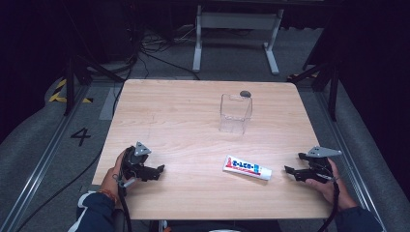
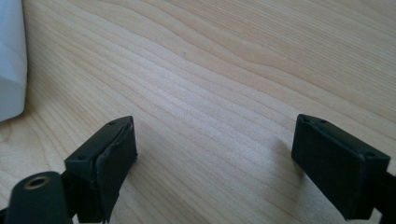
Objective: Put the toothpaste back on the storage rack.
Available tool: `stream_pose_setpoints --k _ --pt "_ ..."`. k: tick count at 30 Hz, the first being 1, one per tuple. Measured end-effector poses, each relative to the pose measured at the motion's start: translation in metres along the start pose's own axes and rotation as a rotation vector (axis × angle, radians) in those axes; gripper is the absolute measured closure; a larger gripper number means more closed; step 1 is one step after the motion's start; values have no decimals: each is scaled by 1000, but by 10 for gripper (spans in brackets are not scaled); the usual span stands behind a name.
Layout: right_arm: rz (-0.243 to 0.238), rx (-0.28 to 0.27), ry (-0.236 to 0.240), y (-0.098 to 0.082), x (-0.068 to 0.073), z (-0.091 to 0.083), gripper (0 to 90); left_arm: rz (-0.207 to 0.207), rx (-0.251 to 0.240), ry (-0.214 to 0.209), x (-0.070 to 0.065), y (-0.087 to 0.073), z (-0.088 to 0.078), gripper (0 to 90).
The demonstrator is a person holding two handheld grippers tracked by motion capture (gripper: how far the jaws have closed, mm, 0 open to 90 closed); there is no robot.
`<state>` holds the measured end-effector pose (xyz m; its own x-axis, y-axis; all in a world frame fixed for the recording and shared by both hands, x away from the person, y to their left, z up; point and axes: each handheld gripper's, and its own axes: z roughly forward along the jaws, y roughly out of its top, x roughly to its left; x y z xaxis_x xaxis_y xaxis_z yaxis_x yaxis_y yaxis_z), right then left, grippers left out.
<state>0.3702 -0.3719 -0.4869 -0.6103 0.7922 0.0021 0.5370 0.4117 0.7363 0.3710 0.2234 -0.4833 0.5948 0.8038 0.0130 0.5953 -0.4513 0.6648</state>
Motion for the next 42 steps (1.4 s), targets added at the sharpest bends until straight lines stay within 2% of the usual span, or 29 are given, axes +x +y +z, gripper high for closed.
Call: stream_pose_setpoints --k 1,2,3,9,11,13,16,18,21,23,26,28,34,42 --pt "0 1 1 0 0 0 146 -19 3 -14 -1 0 0 0" --pt "-2 1 4 0 0 -1 152 9 1 -12 1 1 0 0" --pt "-1 -1 5 0 0 -1 152 -13 6 -24 0 0 1 0" --pt "1 5 0 1 1 0 151 -14 5 -22 0 0 1 0" --pt "3 10 1 2 1 0 151 15 4 -23 2 0 0 0" --pt "1 20 2 3 1 0 150 11 3 -33 2 -2 -1 1" --pt "0 36 4 5 1 0 147 37 7 -45 5 -3 -3 2" --pt "-24 59 32 7 1 0 140 48 4 -74 8 -5 -4 0" --pt "-46 82 45 8 5 -3 167 66 4 -88 10 -5 -4 0" --pt "-63 87 50 8 7 -4 179 67 2 -90 10 -5 -4 0" --pt "-124 110 75 11 19 -8 208 65 4 -90 10 -6 -4 1" --pt "-134 118 78 12 20 -8 208 65 4 -90 10 -6 -4 1" --pt "-167 111 119 16 28 -10 233 65 4 -90 10 -6 -4 1" --pt "-219 115 182 22 45 -13 214 65 4 -90 10 -6 -4 1"
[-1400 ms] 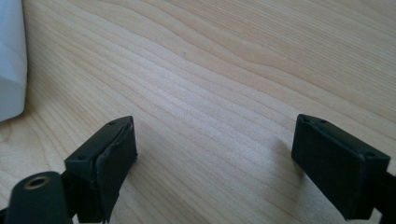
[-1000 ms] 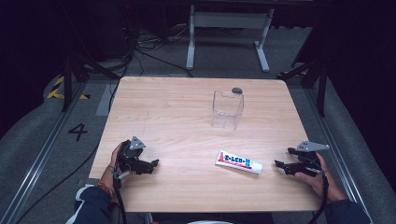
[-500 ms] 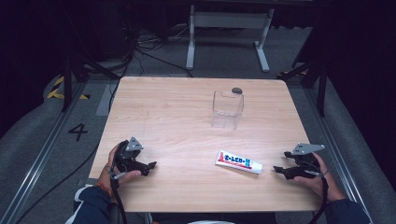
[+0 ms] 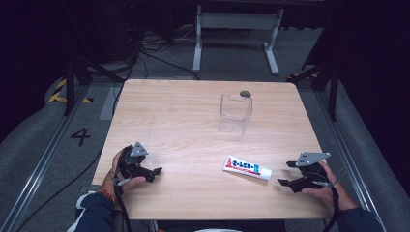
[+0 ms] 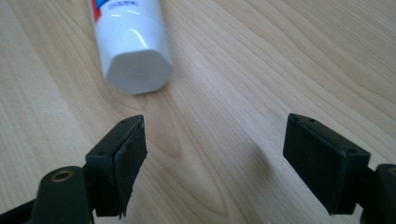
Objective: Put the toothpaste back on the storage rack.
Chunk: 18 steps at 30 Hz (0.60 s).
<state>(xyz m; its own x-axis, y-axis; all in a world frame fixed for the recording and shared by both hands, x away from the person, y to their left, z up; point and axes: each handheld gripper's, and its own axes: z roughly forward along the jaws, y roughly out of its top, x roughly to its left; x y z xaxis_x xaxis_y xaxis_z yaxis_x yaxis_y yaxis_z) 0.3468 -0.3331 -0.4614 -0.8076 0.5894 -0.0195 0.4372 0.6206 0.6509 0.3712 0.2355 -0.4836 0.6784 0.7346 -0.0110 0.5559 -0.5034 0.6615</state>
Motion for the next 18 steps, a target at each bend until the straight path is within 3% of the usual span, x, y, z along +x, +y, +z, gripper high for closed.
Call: stream_pose_setpoints --k 4,11,14,18 --pt "-15 9 29 6 5 2 217 -1 -1 0 0 0 0 1" --pt "-63 38 47 19 12 5 218 0 0 -1 0 0 0 2" --pt "-91 60 33 25 13 8 218 0 0 -1 0 0 0 2" --pt "-101 80 59 31 13 13 218 -1 1 -1 0 0 0 2"
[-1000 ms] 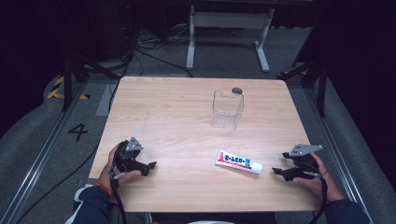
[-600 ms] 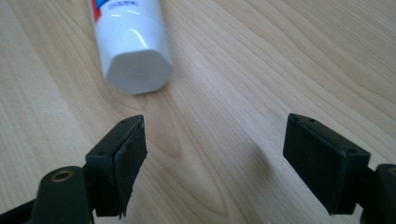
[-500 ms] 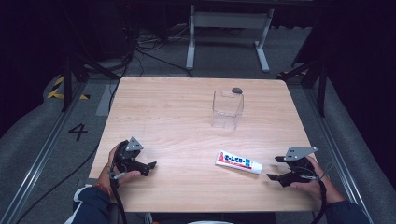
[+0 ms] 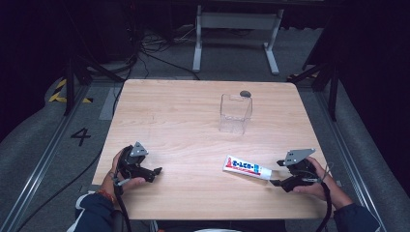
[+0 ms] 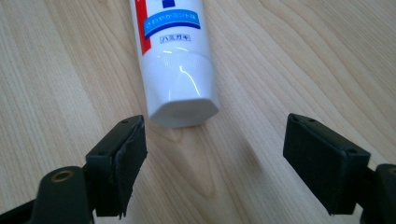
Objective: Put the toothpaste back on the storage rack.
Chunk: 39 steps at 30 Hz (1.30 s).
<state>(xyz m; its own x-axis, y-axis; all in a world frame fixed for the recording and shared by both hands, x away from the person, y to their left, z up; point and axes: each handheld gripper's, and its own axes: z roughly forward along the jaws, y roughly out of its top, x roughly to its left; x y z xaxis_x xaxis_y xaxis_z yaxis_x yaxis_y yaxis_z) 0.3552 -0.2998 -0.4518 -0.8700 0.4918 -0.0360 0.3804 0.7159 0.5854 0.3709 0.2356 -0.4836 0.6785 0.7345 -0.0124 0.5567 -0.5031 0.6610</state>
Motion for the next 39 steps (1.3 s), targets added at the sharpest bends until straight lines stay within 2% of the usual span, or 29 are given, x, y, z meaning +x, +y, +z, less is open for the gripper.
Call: stream_pose_setpoints --k 2,4,8,14,22,27,31,35,39 --pt "-25 11 11 5 3 4 217 0 0 0 0 0 0 2" --pt "-29 10 11 7 3 5 218 1 0 0 0 0 0 2" --pt "-48 27 42 15 3 12 225 0 0 0 0 0 0 2" --pt "-79 52 47 24 3 19 230 0 0 0 0 0 0 2" --pt "-118 88 84 45 7 31 237 0 -1 0 0 0 0 2" --pt "-145 132 101 61 13 43 251 0 -1 0 0 0 0 2" --pt "-166 171 95 70 16 54 246 0 -1 0 0 0 0 2" --pt "-162 178 126 77 18 61 239 0 0 0 0 0 0 2" --pt "-157 196 128 85 18 67 224 1 -1 0 0 0 0 2"
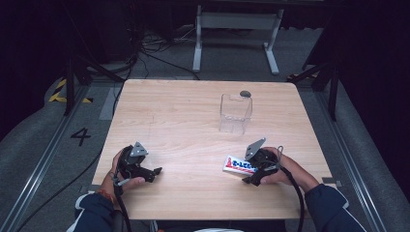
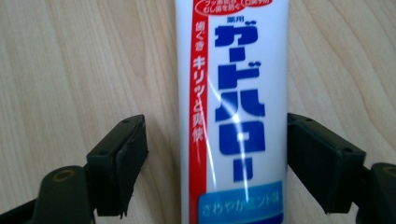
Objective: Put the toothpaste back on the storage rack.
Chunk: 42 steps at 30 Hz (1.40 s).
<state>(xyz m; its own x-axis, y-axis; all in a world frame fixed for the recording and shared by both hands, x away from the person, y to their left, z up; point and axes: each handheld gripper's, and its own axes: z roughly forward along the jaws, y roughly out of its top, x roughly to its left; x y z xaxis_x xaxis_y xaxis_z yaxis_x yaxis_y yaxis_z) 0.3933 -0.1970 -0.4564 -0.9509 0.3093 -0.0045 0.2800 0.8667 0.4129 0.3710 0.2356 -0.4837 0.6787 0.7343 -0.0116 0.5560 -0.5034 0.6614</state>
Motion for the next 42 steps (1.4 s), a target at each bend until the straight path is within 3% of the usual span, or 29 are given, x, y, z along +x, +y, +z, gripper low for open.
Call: stream_pose_setpoints --k 10,15,20,32,36,42 --pt "14 33 -2 22 -4 8 253 4 0 -3 0 0 0 2" --pt "25 47 -1 31 -3 8 381 5 -1 -1 0 0 0 2" --pt "24 51 -6 31 -1 7 401 10 1 -3 1 0 -1 2" --pt "-26 -12 37 20 3 0 532 10 4 -5 1 0 -1 2" --pt "-36 -22 12 18 7 -5 573 8 4 -5 1 0 -1 2" --pt "-39 -90 26 11 9 -20 615 10 4 -5 1 0 -1 2"
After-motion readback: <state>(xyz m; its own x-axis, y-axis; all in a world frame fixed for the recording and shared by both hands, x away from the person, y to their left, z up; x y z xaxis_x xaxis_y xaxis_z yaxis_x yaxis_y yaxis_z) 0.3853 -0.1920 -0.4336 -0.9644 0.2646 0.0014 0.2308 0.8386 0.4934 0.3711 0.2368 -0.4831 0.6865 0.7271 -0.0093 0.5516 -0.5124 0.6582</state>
